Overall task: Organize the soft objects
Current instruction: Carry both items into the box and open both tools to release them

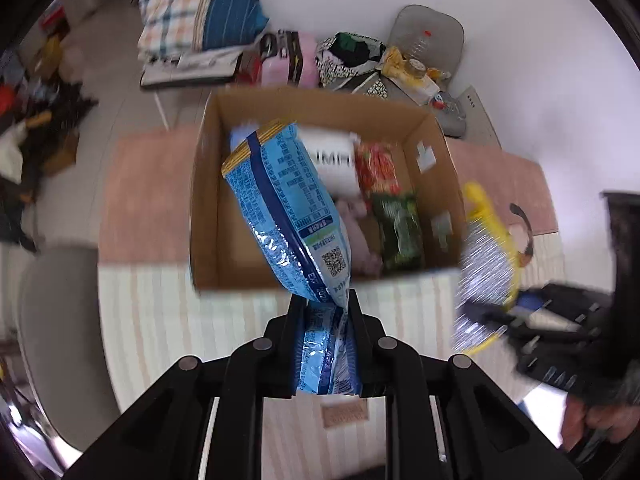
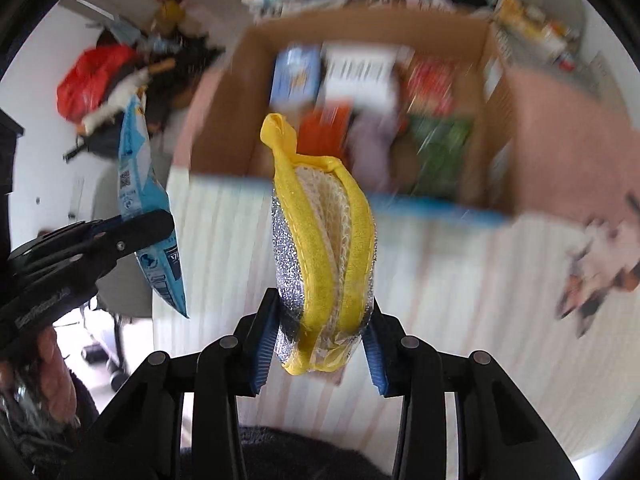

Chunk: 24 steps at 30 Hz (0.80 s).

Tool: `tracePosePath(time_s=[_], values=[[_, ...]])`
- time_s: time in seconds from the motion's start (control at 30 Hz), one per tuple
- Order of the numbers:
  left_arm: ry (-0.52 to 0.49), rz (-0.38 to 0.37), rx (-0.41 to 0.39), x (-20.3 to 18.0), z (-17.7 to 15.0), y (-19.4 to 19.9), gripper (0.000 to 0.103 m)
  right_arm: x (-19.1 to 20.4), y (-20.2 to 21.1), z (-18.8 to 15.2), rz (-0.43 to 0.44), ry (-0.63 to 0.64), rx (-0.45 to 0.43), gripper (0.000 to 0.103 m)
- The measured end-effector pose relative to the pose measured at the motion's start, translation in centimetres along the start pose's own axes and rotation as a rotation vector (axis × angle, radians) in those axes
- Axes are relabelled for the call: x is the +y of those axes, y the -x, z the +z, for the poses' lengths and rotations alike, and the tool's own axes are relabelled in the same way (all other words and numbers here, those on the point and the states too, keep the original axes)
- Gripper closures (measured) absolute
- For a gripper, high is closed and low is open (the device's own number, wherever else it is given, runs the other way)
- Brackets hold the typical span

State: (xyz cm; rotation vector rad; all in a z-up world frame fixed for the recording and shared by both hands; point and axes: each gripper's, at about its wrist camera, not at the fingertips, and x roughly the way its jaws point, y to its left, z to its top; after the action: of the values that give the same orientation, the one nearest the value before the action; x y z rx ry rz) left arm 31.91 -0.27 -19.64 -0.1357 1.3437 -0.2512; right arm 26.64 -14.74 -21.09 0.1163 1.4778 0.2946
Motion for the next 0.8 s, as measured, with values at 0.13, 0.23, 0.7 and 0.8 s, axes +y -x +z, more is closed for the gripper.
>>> tracePosePath(time_s=[0.13, 0.23, 0.7, 0.8], values=[[-0.017, 0.037, 0.077, 2.3, 4.1, -1.4, 0.088, -2.8, 1.0, 4.8, -0.144, -0.015, -0.037, 0.062], [-0.023, 0.078, 0.16, 3.4, 6.2, -4.0, 0.088, -4.5, -1.4, 8.5, -0.233, -0.02, -0.001, 0.062], [0.1, 0.116, 0.377, 8.0, 8.2, -13.7, 0.067, -7.8, -12.1, 13.8, -0.381, -0.085, 0.204, 0.048], [0.105, 0.126, 0.33, 8.2, 8.5, -12.8, 0.043, -7.2, -11.9, 14.0, -0.324, -0.106, 0.186, 0.021]])
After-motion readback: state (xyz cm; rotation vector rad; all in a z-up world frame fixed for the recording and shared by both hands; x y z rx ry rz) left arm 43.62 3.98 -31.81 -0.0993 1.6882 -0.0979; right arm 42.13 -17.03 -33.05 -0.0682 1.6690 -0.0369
